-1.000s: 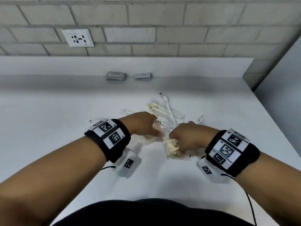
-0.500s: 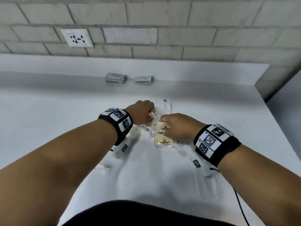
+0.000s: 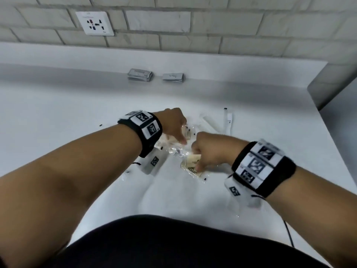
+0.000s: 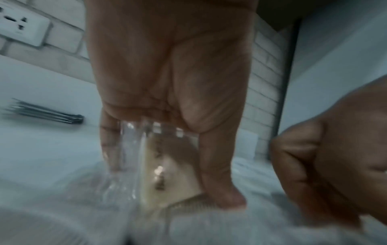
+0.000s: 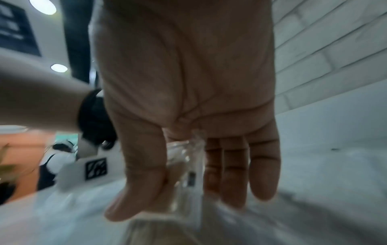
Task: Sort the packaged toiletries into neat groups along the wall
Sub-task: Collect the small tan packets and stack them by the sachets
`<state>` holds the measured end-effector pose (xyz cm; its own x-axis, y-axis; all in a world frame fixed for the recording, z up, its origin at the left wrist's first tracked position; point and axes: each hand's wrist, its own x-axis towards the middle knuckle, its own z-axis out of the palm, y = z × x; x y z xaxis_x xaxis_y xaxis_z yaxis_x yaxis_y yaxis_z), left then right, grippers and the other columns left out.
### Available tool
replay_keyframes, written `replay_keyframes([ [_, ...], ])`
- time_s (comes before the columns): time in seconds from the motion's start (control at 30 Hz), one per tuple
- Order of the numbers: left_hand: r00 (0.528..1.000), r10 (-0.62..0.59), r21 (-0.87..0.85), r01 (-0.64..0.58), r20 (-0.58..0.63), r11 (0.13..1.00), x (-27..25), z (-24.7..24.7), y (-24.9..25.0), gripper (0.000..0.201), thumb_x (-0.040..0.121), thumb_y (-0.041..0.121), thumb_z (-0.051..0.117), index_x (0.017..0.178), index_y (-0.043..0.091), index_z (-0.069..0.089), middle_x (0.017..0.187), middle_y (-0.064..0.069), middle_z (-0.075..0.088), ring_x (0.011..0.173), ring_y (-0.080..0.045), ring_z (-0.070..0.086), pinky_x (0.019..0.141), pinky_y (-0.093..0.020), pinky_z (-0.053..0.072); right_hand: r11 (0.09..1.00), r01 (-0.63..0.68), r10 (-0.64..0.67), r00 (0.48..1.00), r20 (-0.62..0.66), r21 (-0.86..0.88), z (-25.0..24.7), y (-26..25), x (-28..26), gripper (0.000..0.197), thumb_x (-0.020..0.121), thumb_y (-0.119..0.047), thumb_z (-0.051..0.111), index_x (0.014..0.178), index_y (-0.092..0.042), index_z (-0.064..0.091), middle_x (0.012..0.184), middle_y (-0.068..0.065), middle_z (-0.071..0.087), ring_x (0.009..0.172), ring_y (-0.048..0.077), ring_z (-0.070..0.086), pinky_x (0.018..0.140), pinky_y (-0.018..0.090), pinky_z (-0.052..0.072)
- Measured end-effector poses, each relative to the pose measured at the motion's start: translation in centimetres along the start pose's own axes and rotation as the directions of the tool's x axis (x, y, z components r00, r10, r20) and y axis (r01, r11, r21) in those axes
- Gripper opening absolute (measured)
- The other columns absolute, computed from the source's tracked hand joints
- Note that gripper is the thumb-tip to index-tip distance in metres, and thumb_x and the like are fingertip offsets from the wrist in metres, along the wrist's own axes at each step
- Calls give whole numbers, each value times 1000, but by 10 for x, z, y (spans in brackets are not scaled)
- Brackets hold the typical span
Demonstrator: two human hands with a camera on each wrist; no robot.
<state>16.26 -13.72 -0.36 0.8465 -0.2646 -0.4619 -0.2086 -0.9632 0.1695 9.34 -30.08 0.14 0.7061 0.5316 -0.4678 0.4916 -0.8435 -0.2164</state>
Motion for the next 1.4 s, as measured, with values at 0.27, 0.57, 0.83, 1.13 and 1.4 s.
replay_keyframes([
  [0.27, 993, -92, -42, 89, -79, 995, -10, 14, 9, 78, 67, 41, 81, 122, 12, 35, 97, -3, 62, 79, -22, 61, 67, -34, 48, 980, -121, 99, 985, -145, -159, 23, -33, -14, 29, 73, -37, 75, 83, -16, 56, 100, 4, 40, 81, 22, 42, 63, 31, 34],
  [0.57, 921, -200, -587, -38, -335, 808, -29, 18, -24, 79, 60, 51, 82, 122, 15, 48, 101, -5, 63, 86, -24, 67, 73, -27, 47, 957, -285, 280, 956, -88, -49, 16, -25, -27, 42, 78, -39, 74, 107, -12, 61, 116, 6, 45, 65, 14, 43, 52, 25, 31],
  [0.83, 919, -368, -944, -238, -141, -231, -81, 16, -53, 21, 94, 34, 58, 88, 14, 54, 78, -6, 53, 74, -25, 59, 66, -39, 59, 933, -349, 338, 933, -121, -87, 29, -53, -13, 47, 76, -41, 74, 112, -14, 61, 118, 9, 49, 98, 26, 52, 73, 29, 45],
  [1.13, 985, -143, -885, -155, -101, -440, -109, 6, -70, 7, 90, 16, 61, 85, 11, 60, 80, -7, 58, 66, -21, 63, 61, -30, 53, 876, -474, 477, 879, -13, 90, 33, -51, -1, 61, 72, -35, 77, 120, -10, 49, 116, 6, 60, 98, 24, 60, 75, 30, 48],
  [1.4, 998, 45, -933, -25, -44, -358, -113, 23, -85, 31, 96, 43, 48, 107, 15, 52, 126, -15, 58, 108, -43, 59, 81, -63, 51, 538, 43, 389, 873, -293, 842, -1, -83, -3, 16, 89, -23, 65, 96, -14, 55, 73, 0, 59, 61, 18, 52, 55, 29, 42],
])
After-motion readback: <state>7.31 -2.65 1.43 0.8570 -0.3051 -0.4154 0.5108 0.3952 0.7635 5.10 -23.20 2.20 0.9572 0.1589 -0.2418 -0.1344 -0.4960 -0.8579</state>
